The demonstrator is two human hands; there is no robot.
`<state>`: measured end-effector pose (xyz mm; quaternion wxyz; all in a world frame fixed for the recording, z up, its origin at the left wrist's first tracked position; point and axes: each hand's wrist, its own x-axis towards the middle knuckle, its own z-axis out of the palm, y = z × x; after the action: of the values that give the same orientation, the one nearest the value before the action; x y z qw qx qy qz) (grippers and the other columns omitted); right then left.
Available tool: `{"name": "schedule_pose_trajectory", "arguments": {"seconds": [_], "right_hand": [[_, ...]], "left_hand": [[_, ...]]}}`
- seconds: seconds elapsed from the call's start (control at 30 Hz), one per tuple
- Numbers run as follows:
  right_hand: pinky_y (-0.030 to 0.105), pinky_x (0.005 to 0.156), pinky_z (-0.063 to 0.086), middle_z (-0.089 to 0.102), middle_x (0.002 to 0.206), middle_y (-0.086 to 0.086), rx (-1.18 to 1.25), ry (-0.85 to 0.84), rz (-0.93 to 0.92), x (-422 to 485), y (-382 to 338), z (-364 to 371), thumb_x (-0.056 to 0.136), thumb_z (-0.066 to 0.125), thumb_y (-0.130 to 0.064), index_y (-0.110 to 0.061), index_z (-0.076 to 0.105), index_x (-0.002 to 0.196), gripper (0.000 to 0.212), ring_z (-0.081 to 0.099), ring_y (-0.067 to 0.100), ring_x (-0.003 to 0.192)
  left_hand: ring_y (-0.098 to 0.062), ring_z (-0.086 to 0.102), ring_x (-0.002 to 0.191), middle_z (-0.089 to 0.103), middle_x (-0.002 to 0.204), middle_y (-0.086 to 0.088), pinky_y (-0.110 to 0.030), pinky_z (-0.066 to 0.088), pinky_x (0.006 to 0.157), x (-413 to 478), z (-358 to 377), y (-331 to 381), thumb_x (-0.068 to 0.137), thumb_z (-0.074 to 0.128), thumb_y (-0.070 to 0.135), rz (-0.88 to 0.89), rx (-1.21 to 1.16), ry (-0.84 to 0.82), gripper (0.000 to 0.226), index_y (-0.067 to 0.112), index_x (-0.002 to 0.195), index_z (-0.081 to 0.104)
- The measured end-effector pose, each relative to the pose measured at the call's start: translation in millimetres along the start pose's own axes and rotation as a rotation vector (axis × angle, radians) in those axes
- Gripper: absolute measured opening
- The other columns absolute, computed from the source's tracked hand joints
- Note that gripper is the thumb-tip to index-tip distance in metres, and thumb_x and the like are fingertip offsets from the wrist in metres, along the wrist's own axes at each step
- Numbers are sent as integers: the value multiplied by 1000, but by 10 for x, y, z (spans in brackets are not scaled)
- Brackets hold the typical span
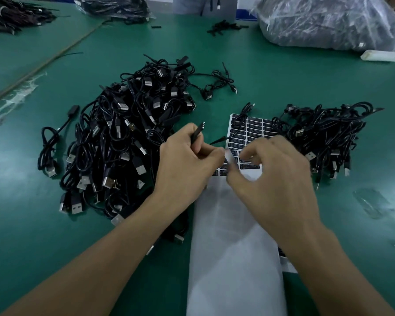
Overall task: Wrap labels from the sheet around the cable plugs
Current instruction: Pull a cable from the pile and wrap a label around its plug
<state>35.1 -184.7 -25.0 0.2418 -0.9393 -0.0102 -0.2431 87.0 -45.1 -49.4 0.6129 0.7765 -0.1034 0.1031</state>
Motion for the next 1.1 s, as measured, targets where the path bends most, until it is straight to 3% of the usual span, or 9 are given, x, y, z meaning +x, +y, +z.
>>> {"name": "schedule_pose_trajectory", "arguments": {"seconds": [0.1, 0.17, 0.27, 0.43, 0.57, 0.67, 0.77, 0.93, 1.1], "right_hand": [[40, 67, 49, 61, 84, 4, 12, -22, -3, -27, -52, 95, 80, 79, -23, -10, 68, 85, 18, 60, 27, 82], [37, 69, 47, 63, 85, 6, 3, -18, 12, -24, -57, 121, 80, 80, -20, -9, 70, 87, 16, 62, 29, 83], [33, 67, 39, 64, 83, 5, -21, -24, 24, -20, -52, 142, 84, 77, -21, -11, 74, 89, 11, 60, 27, 83], [37, 70, 41, 66, 76, 2, 15, -30, 13, -13, -39, 159, 89, 70, -20, -14, 73, 80, 11, 58, 21, 75], [15, 58, 42, 66, 64, -13, 373, 7, 177, 28, 3, 101, 82, 74, -16, -30, 69, 67, 22, 57, 1, 59], [13, 51, 40, 64, 57, -11, 705, 21, 331, 84, 55, 67, 85, 73, -11, -26, 74, 69, 23, 50, -1, 50], [10, 46, 34, 56, 49, -14, 846, -12, 396, 99, 52, 72, 87, 71, -8, -22, 74, 68, 23, 41, -1, 43], [13, 53, 44, 66, 57, -11, 825, -31, 373, 93, 56, 81, 85, 73, -9, -26, 76, 65, 27, 51, -2, 51], [20, 62, 52, 73, 70, -7, 763, -19, 364, 68, 120, 87, 83, 76, -25, -35, 78, 75, 13, 62, 6, 64]], "left_hand": [[-7, 63, 56, 72, 63, -2, -29, 51, 58, -14, 2, 20, 78, 75, 8, 13, 14, -9, 48, 19, 70, 29], [-13, 67, 59, 72, 64, -3, -37, 55, 60, -21, 8, 38, 76, 75, 13, -9, 0, -21, 47, 19, 70, 29], [-9, 61, 54, 71, 62, 0, -28, 50, 56, -16, 6, 37, 76, 76, 16, -4, 22, -24, 48, 20, 69, 29], [-37, 63, 63, 65, 61, -12, -50, 54, 61, -7, -5, 40, 76, 72, 14, -19, -28, -25, 44, 22, 68, 29], [-46, 67, 80, 68, 73, -19, -60, 55, 72, -22, -9, 73, 73, 68, 32, -43, -129, -41, 40, 26, 65, 29], [-24, 73, 79, 77, 81, -5, -48, 60, 74, -19, -2, 58, 75, 69, 20, -52, -143, -119, 39, 21, 71, 30], [-8, 63, 63, 77, 78, -1, -20, 49, 57, -20, -5, 45, 76, 72, 12, -47, -183, -171, 43, 19, 74, 30], [-4, 59, 57, 76, 74, 2, -16, 46, 49, -10, -25, 21, 80, 76, 1, -36, -175, -176, 50, 18, 74, 30], [-6, 54, 55, 76, 75, 0, -17, 44, 47, -14, -30, 28, 80, 75, 1, -40, -170, -184, 49, 18, 74, 30]]}}
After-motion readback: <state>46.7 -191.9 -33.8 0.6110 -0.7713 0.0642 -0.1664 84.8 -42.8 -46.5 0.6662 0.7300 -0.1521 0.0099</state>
